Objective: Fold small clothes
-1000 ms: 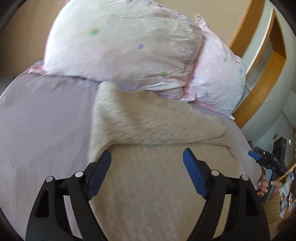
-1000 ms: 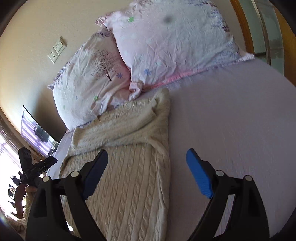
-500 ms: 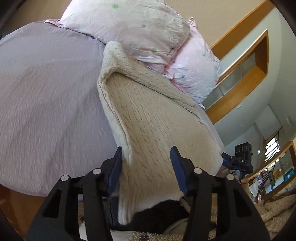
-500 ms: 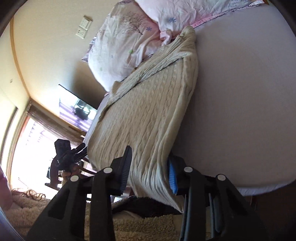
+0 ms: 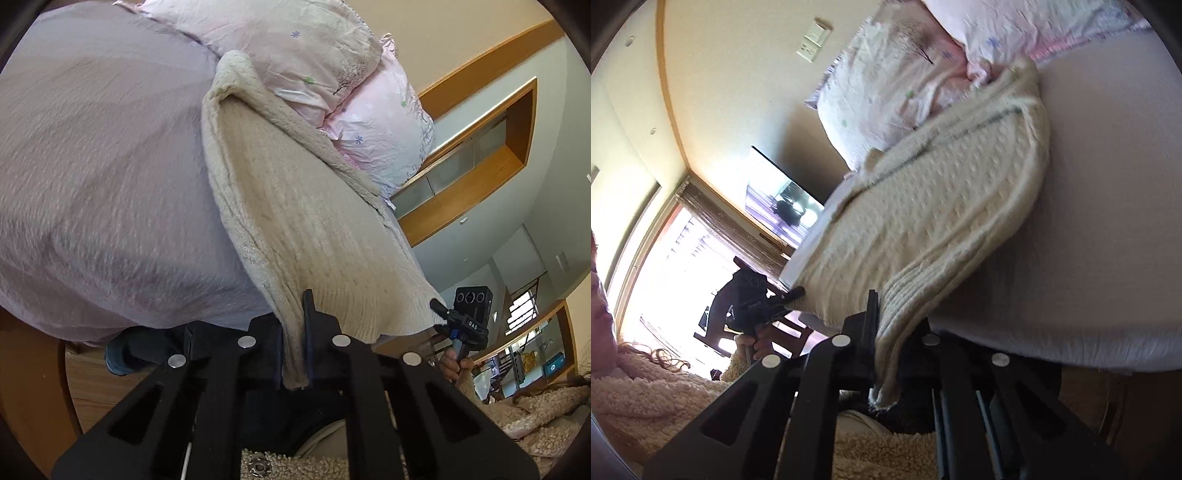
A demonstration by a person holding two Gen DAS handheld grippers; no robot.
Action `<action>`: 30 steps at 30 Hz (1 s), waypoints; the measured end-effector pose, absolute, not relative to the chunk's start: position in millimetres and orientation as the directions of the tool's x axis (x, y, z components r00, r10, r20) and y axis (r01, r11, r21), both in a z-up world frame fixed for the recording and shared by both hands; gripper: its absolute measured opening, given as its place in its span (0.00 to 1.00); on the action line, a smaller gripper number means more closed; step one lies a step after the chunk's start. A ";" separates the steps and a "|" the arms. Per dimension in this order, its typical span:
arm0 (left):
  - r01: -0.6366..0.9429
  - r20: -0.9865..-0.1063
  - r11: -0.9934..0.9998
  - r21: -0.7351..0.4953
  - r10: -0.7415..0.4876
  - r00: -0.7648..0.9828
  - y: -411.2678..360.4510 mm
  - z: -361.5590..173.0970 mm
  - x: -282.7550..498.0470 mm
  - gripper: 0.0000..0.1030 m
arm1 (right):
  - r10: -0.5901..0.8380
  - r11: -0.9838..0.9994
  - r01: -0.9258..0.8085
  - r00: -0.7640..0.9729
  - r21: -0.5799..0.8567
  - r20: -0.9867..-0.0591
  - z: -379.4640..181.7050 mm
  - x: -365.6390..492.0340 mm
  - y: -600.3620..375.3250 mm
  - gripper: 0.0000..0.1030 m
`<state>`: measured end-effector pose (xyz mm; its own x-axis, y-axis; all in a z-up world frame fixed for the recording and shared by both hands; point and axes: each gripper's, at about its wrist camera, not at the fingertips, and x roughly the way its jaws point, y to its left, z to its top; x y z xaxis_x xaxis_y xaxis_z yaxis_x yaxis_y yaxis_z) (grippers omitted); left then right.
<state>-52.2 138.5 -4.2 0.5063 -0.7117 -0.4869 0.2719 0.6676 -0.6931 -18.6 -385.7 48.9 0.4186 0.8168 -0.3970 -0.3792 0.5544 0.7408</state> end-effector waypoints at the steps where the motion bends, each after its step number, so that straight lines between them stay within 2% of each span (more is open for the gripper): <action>1: 0.296 -0.478 0.670 -0.680 -0.712 0.514 136.9 8.7 -49.6 0.08 | 0.814 0.554 -0.407 0.446 0.726 -0.371 63.6 -13.6 -387.8 0.07; 6: 0.357 -0.366 0.684 -0.636 -0.674 0.641 142.9 84.8 4.4 0.08 | 0.783 0.565 -0.490 0.571 0.664 -0.245 136.4 51.6 -396.0 0.07; 8: 0.330 -0.328 0.707 -0.626 -0.622 0.710 148.0 105.3 43.5 0.08 | 0.749 0.581 -0.468 0.627 0.666 -0.212 153.6 93.9 -397.3 0.07; 10: 0.278 -0.329 0.724 -0.632 -0.575 0.749 149.2 114.9 94.0 0.08 | 0.703 0.596 -0.412 0.683 0.690 -0.200 158.8 139.7 -399.6 0.07; 14: 0.147 -0.450 0.779 -0.610 -0.493 0.744 134.7 100.0 197.5 0.08 | 0.607 0.607 -0.199 0.742 0.769 -0.286 119.4 226.3 -405.8 0.07; 18: 0.046 -0.569 0.793 -0.607 -0.475 0.671 120.1 56.1 256.8 0.08 | 0.525 0.639 0.048 0.702 0.768 -0.481 55.8 280.4 -400.4 0.08; 19: 0.039 -0.579 0.797 -0.603 -0.471 0.665 117.9 49.9 262.1 0.08 | 0.514 0.641 0.084 0.691 0.763 -0.508 45.1 285.0 -400.2 0.12; 21: 0.035 -0.587 0.800 -0.599 -0.468 0.661 117.0 46.5 264.2 0.08 | 0.506 0.638 0.131 0.672 0.759 -0.541 33.4 288.6 -401.9 0.35; 22: 0.039 -0.584 0.794 -0.606 -0.478 0.656 119.2 47.4 262.9 0.15 | 0.495 0.640 0.130 0.684 0.757 -0.536 32.7 287.0 -404.0 0.74; 23: 0.044 -0.579 0.787 -0.615 -0.489 0.652 121.7 49.2 260.0 0.37 | 0.475 0.644 0.122 0.710 0.755 -0.520 35.7 284.2 -406.5 0.97; 24: 0.053 -0.569 0.776 -0.628 -0.505 0.649 124.6 52.3 257.7 0.52 | 0.436 0.656 0.125 0.743 0.744 -0.508 42.1 279.3 -409.9 0.98; 25: 0.062 -0.554 0.767 -0.639 -0.514 0.655 128.5 57.0 252.6 0.79 | 0.376 0.680 0.149 0.770 0.718 -0.516 49.5 272.6 -413.8 0.98; 26: 0.065 -0.540 0.766 -0.639 -0.507 0.672 132.4 62.7 246.6 0.90 | 0.348 0.695 0.149 0.787 0.703 -0.510 55.3 268.4 -417.7 0.98; 28: 0.064 -0.530 0.787 -0.614 -0.471 0.705 140.9 72.8 232.0 0.91 | 0.342 0.697 0.114 0.815 0.708 -0.468 61.4 263.6 -426.3 0.98; 30: 0.052 -0.558 0.802 -0.595 -0.459 0.691 149.9 72.2 224.7 0.91 | 0.355 0.682 0.101 0.820 0.724 -0.449 61.5 260.4 -431.7 0.98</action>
<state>224.7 149.9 72.2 0.6909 -0.4592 -0.5584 0.0518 0.8018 -0.5953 260.4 -431.7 61.5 0.8202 0.3549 -0.4487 0.1007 0.6824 0.7240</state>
